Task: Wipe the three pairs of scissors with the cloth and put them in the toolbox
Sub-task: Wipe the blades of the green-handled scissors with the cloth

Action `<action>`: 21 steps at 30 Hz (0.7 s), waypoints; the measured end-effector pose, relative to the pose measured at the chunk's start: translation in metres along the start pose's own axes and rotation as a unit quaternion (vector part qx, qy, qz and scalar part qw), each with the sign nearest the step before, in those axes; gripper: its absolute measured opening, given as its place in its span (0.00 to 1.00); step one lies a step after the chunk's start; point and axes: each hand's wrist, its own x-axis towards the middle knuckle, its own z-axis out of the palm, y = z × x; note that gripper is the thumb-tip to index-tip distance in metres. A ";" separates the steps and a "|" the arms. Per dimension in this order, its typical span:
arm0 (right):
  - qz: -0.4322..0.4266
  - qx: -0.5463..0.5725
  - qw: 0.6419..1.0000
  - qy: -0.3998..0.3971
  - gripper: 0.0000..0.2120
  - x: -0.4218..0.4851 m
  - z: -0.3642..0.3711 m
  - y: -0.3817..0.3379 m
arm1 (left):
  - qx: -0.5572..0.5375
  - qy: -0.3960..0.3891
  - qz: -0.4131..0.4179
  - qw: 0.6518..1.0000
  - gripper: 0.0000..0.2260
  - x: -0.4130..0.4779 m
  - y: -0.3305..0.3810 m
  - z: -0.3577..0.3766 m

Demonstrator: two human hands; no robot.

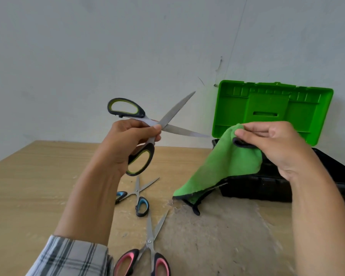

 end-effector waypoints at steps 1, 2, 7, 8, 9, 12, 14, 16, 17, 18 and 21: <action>-0.008 0.005 1.000 0.007 0.07 0.000 0.001 -0.001 | 0.002 -0.010 -0.005 1.000 0.08 -0.001 0.001 0.001; -0.015 0.005 1.000 0.007 0.06 0.000 0.004 -0.002 | 0.004 -0.021 -0.009 1.000 0.08 -0.002 0.001 0.004; -0.033 -0.017 0.999 -0.039 0.10 -0.004 0.019 -0.010 | 0.006 -0.063 -0.010 0.998 0.04 -0.005 0.004 0.014; -0.033 -0.020 0.998 -0.051 0.11 -0.005 0.021 -0.012 | 0.005 -0.065 -0.009 0.998 0.04 -0.005 0.004 0.015; -0.032 -0.026 0.997 -0.063 0.12 -0.006 0.023 -0.015 | 0.003 -0.066 -0.008 0.998 0.04 -0.005 0.003 0.016; -0.037 -0.047 0.994 -0.095 0.08 -0.009 0.031 -0.018 | -0.007 -0.059 -0.004 0.998 0.05 -0.005 0.002 0.017; -0.042 -0.059 0.992 -0.107 0.07 -0.010 0.034 -0.018 | -0.011 -0.046 -0.001 0.999 0.06 -0.004 0.002 0.017; -0.050 -0.076 0.990 -0.109 0.09 -0.010 0.036 -0.019 | -0.013 -0.034 -0.002 0.999 0.09 -0.003 0.001 0.016; -0.059 -0.089 0.989 -0.107 0.10 -0.010 0.037 -0.019 | -0.015 -0.030 -0.003 0.999 0.10 -0.003 0.001 0.016; -0.071 -0.104 0.987 -0.100 0.11 -0.010 0.038 -0.019 | -0.017 -0.027 -0.004 0.999 0.11 -0.003 0.001 0.017; -0.112 -0.154 0.980 -0.066 0.11 -0.010 0.047 -0.016 | -0.024 -0.019 -0.006 1.000 0.11 -0.003 0.002 0.020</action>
